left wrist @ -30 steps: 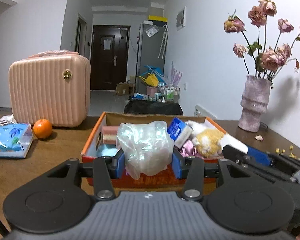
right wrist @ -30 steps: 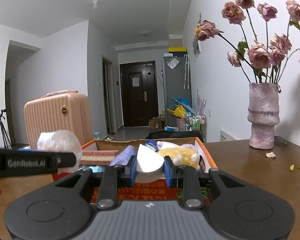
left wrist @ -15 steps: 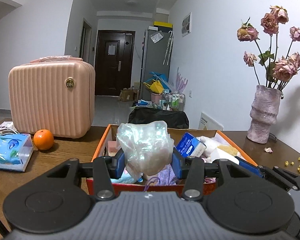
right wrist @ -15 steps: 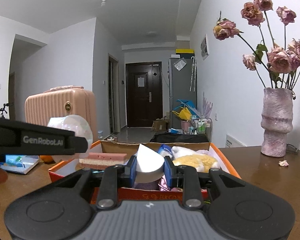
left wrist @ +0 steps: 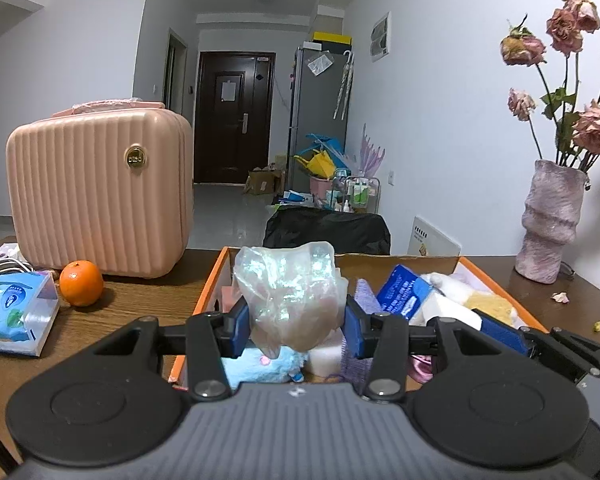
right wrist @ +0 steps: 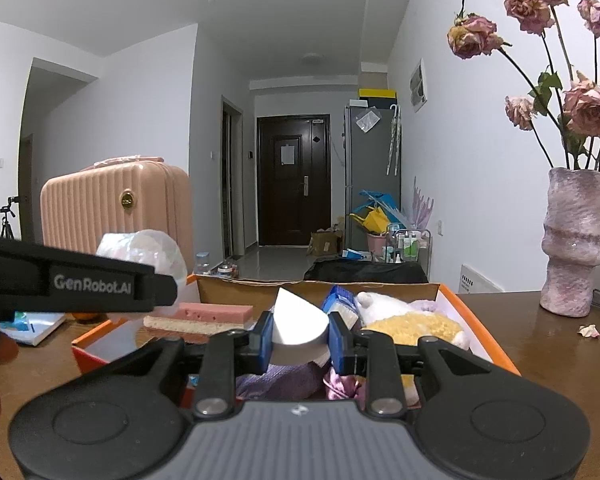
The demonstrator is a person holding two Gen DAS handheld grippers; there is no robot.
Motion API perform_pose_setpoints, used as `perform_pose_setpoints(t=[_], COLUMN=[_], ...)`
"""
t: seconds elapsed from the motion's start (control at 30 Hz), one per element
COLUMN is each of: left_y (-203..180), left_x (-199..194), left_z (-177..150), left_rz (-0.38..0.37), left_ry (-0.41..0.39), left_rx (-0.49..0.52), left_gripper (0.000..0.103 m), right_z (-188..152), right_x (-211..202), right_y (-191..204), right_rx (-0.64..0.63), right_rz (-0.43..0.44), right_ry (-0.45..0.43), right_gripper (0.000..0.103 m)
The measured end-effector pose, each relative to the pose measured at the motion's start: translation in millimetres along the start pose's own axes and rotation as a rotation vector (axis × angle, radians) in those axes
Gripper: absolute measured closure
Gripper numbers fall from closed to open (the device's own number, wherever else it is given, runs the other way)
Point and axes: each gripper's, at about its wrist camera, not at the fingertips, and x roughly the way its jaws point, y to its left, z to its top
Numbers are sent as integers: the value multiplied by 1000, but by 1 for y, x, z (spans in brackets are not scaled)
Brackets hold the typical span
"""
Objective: Organize soft objects
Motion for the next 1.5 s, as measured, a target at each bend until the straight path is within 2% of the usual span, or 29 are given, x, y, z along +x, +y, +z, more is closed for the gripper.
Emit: perform_pose_setpoints(t=[0.67, 0.97, 1.1, 1.2, 1.27, 1.33, 1.37, 1.5], left_y=[10, 8, 10, 11, 11, 12, 12, 14], left_x=[42, 47, 44, 43, 43, 42, 42, 39], left_z=[4, -1, -2, -1, -1, -1, -1, 0], left_rz=[15, 9, 7, 15, 20, 35, 38, 62], left_ry=[21, 32, 21, 14, 10, 3, 0, -21], left_rx=[28, 55, 52, 44, 40, 38, 37, 24], left_gripper=[56, 56, 53, 45, 35, 29, 23, 11], right_z=[6, 4, 4, 4, 4, 4, 4, 5], right_x=[43, 41, 40, 40, 40, 40, 40, 36], right_y=[-15, -16, -16, -16, -16, -18, -18, -19], right_rx=[-3, 5, 7, 4, 6, 11, 14, 21], right_rz=[16, 29, 27, 26, 23, 24, 25, 22], right_ry=[57, 67, 69, 68, 63, 63, 62, 35], right_gripper=[75, 72, 68, 66, 65, 63, 57, 30])
